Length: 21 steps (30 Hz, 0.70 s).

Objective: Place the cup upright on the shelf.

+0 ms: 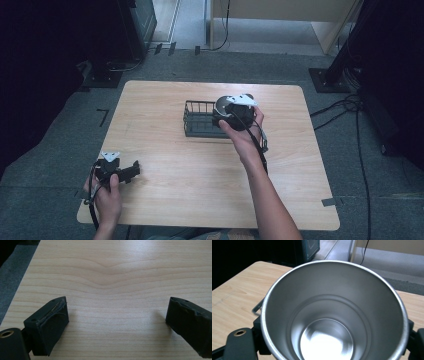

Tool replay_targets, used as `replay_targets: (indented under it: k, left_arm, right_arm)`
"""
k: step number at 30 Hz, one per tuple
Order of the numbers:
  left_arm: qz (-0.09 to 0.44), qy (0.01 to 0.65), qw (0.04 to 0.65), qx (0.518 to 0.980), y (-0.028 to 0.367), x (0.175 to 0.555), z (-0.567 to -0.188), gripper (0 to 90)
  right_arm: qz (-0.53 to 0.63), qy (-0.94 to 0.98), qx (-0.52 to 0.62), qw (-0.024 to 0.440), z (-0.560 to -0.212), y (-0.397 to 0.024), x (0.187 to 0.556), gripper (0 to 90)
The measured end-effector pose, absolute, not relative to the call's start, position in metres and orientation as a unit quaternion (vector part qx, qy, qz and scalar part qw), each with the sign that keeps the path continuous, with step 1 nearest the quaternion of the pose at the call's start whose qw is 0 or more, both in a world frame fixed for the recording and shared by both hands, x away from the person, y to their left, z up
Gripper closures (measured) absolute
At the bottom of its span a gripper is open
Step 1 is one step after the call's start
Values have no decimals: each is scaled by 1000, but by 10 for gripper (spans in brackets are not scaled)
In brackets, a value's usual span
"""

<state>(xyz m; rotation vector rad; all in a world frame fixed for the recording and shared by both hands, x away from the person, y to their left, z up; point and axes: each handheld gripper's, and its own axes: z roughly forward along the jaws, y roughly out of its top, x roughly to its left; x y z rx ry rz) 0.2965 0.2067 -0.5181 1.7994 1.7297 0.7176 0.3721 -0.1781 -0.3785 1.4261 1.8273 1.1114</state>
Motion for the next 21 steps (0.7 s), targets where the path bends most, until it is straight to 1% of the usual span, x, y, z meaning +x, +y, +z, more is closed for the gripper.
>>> replay_targets:
  k: [8,16,21]
  left_arm:
    - [266,641,268,668,207,296,-518,48]
    - [266,641,268,668,207,296,-518,48]
    - [266,642,268,668,207,296,-518,48]
  right_arm:
    - [402,677,543,292,-388,-173,402,179]
    - [394,672,553,295,-397,-172,418,179]
    - [380,674,560,297,-411,-169,426,179]
